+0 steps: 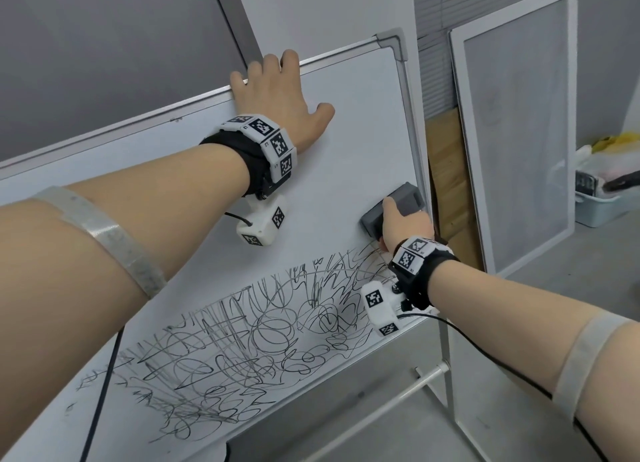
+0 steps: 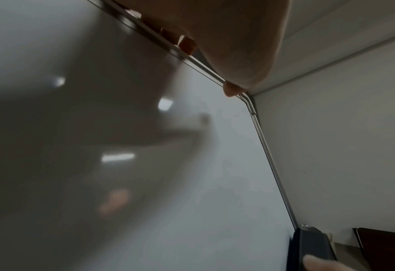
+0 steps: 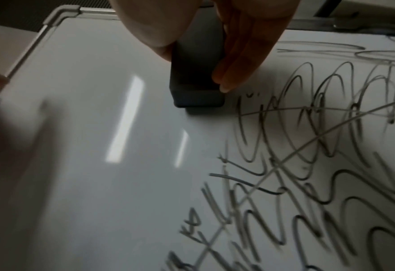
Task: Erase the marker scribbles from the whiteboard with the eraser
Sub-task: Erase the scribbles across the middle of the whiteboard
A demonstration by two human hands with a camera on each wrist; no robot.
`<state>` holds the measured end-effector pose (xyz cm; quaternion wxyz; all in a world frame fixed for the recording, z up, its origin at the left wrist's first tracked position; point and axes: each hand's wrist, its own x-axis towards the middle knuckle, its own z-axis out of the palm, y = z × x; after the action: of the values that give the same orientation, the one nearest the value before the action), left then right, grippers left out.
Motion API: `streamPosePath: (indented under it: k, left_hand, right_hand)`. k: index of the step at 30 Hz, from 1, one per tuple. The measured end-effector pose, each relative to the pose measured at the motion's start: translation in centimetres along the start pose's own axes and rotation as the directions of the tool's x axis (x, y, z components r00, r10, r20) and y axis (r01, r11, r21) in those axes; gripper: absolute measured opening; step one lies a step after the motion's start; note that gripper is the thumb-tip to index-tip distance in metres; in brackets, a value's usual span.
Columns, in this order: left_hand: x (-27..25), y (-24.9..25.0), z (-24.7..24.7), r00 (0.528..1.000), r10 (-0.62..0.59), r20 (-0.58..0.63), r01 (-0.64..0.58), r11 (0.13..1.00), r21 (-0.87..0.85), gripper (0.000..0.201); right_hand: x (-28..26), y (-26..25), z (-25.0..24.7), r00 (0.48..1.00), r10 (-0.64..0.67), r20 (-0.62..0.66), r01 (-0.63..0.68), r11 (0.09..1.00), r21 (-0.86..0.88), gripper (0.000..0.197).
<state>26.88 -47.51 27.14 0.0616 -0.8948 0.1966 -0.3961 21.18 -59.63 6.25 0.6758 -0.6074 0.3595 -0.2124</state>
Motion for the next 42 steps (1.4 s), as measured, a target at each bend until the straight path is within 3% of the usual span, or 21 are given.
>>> streamPosePath:
  k: [5, 10, 19, 25, 28, 32, 35, 36, 39, 40, 42]
  left_hand:
    - [-0.3, 0.0, -0.1, 1.0, 0.008, -0.011, -0.008, 1.0, 0.002, 0.071]
    - [-0.6, -0.1, -0.3, 1.0, 0.015, -0.016, -0.016, 1.0, -0.008, 0.072]
    - [-1.4, -0.1, -1.9, 0.999, 0.034, 0.028, -0.033, 0.999, -0.039, 0.069]
    - [-2.4, -0.6, -2.4, 0.998, 0.06, 0.011, -0.058, 0.991, -0.117, 0.067]
    - [-4.0, -0.5, -2.6, 0.994, 0.093, -0.058, -0.104, 0.969, -0.224, 0.062]
    - [-7.0, -0.5, -2.5, 0.969, 0.241, -0.058, -0.246, 0.904, -0.35, 0.042]
    - [-10.4, 0.1, -1.7, 0.913, 0.386, 0.128, -0.302, 0.855, -0.422, 0.028]
    - [-11.8, 0.4, -1.1, 0.869, 0.45, 0.208, -0.343, 0.849, -0.401, 0.025]
    - [-16.9, 1.9, 1.3, 0.644, 0.603, 0.471, -0.506, 0.797, -0.329, 0.019]
    - [-18.7, 2.3, 2.1, 0.599, 0.6, 0.53, -0.509, 0.796, -0.328, 0.019]
    - [-22.3, 3.0, 4.3, 0.563, 0.517, 0.644, -0.402, 0.853, -0.333, 0.019]
  right_hand:
    - [-0.1, 2.9, -1.4, 0.998, 0.068, -0.013, -0.069, 0.993, -0.101, 0.043]
    - [-1.3, 0.7, -0.2, 1.0, -0.002, 0.03, 0.003, 1.0, -0.018, 0.052]
    - [-2.2, 2.5, -0.6, 1.0, 0.02, -0.001, -0.02, 0.994, -0.104, 0.064]
    - [-2.9, 1.1, -0.2, 0.991, 0.002, 0.132, 0.014, 0.993, -0.116, 0.052]
    - [-4.2, 0.1, -0.6, 0.985, 0.008, 0.171, 0.011, 0.994, -0.105, 0.032]
    - [-3.5, 0.3, -1.1, 0.98, 0.02, 0.197, -0.005, 0.997, -0.078, 0.026]
    - [-2.9, 0.4, -1.7, 0.973, 0.006, 0.232, 0.012, 0.997, -0.074, 0.025]
    - [-2.8, 0.4, -1.9, 0.968, 0.001, 0.25, 0.018, 0.997, -0.073, 0.026]
    - [-2.0, 0.8, -2.3, 0.95, -0.035, 0.309, 0.063, 0.995, -0.08, 0.031]
    - [-1.5, 1.1, -2.3, 0.946, -0.061, 0.318, 0.095, 0.991, -0.091, 0.036]
    - [-0.8, 1.8, -2.8, 0.939, -0.098, 0.331, 0.154, 0.977, -0.148, 0.047]
